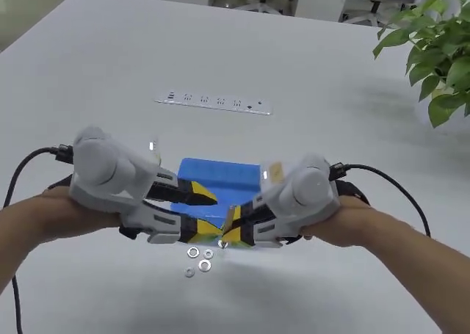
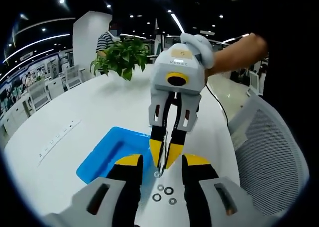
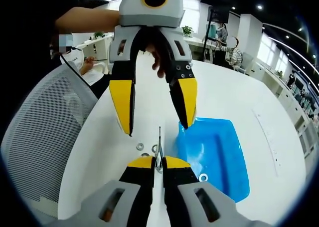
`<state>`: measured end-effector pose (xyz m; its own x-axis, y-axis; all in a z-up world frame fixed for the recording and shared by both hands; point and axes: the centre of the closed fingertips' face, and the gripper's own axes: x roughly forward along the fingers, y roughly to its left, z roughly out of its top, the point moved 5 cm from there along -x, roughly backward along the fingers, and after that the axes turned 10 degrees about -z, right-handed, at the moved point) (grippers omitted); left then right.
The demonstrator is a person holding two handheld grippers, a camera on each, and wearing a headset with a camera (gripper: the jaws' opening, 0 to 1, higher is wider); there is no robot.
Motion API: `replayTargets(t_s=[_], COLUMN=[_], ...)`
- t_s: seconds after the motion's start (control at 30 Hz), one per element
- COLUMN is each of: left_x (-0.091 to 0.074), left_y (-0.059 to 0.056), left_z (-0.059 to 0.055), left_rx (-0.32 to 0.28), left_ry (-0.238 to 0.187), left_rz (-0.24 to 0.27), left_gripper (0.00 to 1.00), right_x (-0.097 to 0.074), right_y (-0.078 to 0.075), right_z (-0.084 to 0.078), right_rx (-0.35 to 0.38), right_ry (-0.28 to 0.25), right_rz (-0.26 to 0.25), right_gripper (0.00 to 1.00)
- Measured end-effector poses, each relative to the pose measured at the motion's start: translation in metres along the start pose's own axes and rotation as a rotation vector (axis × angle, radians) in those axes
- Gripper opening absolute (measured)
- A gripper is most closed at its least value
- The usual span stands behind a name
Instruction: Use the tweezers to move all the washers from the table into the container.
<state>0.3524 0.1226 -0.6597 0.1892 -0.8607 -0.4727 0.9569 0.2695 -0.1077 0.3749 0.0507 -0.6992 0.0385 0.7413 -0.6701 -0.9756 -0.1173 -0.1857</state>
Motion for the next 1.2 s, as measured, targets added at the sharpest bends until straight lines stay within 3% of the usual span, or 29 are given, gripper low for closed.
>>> replayTargets(t_s=[0.43, 0.93, 1.2], left_x=[-0.015, -0.02, -0.022], left_y=[-0.006, -0.009, -0.007], left_z=[-0.011, -0.009, -0.008], left_rx=[-0.063, -0.07, -0.077], left_ry=[-0.046, -0.063, -0.073], left_rz=[0.085, 0.111, 0.124], left_gripper=[0.65, 0.72, 0.76], right_x=[-0.017, -0.024, -0.017], right_y=[-0.013, -0.04, -0.055], right_z=[0.022, 0.023, 0.017], right_rx=[-0.033, -0.034, -0.047], right_ry=[-0.023, -0.04, -0.038], right_rz=[0.02, -0.019, -0.045], right_gripper=[0.06, 0.07, 0.07])
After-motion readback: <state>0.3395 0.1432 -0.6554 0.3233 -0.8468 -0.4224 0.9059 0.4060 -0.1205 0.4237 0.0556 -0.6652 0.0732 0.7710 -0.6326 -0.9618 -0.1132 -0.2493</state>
